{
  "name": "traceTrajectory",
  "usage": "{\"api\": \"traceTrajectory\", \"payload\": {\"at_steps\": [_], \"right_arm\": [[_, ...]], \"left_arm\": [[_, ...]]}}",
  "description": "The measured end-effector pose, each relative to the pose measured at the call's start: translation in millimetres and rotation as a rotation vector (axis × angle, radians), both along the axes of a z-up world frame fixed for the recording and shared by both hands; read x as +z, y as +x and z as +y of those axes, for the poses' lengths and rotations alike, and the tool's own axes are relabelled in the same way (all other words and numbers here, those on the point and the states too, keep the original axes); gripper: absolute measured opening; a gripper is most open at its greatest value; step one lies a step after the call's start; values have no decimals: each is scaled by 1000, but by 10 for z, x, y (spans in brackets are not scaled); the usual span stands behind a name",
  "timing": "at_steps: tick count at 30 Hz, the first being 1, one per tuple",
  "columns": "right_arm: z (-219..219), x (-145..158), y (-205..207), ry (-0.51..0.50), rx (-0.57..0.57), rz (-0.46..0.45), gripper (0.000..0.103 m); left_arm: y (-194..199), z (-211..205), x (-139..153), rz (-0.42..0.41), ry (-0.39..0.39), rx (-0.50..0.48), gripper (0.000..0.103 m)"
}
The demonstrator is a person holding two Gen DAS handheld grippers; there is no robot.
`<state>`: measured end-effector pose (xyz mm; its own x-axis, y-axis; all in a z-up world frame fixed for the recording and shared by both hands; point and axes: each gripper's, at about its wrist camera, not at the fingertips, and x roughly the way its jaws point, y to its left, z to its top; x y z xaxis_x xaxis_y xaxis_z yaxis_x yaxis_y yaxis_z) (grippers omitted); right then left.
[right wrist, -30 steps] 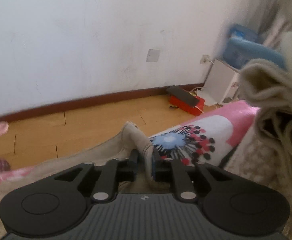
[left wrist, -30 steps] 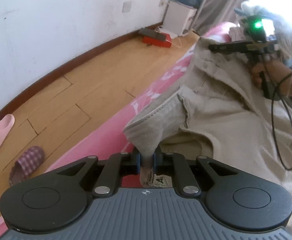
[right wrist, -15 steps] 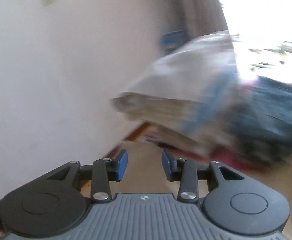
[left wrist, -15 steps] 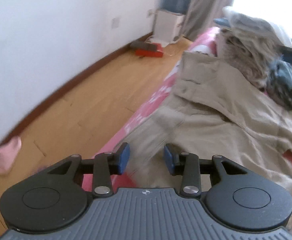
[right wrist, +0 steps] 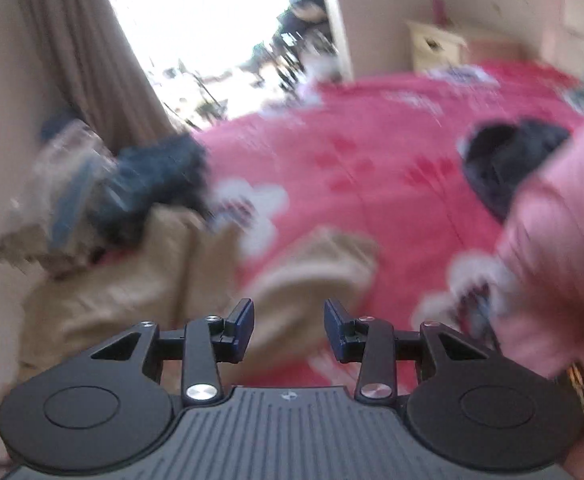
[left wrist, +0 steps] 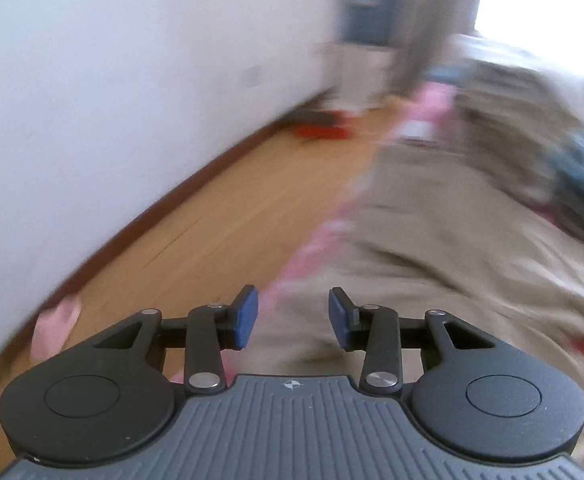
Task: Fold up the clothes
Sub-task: 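Release the khaki garment from both tools and reposition over the bed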
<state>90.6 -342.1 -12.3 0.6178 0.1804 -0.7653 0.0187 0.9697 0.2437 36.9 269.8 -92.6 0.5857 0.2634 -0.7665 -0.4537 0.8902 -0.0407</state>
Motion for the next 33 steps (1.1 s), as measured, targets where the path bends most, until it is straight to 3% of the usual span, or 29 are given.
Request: {"api": "traceTrajectory", "payload": {"at_steps": [3, 7, 12, 16, 20, 22, 25, 27, 29, 33], "right_arm": [[16, -379, 52, -4, 16, 88, 42], [231, -648, 224, 10, 70, 126, 42], [789, -810, 666, -40, 155, 98, 44], [1319, -956, 918, -128, 284, 90, 45], [1773, -1198, 1116, -241, 396, 133, 45], [1934, -1367, 1202, -317, 429, 177, 45], [2021, -1577, 1247, -419, 464, 213, 39], [1980, -1573, 1245, -414, 453, 218, 34], [1879, -1508, 1234, -406, 412, 219, 7], [1360, -1190, 1088, -194, 236, 209, 5]], "left_arm": [[180, -742, 66, 11, -56, -259, 46], [362, -1771, -150, 111, -146, -609, 46], [305, -2757, -553, 204, -65, -895, 46], [216, -3233, -743, 204, 56, -1062, 46], [163, -3437, -888, 199, 160, -1139, 45], [130, -3474, -953, 213, 173, -1170, 43], [89, -3452, -991, 231, 133, -1189, 39], [55, -3444, -1006, 234, 129, -1200, 39], [37, -3427, -1017, 235, 137, -1212, 37], [59, -3350, -1014, 232, 126, -1199, 32]]}}
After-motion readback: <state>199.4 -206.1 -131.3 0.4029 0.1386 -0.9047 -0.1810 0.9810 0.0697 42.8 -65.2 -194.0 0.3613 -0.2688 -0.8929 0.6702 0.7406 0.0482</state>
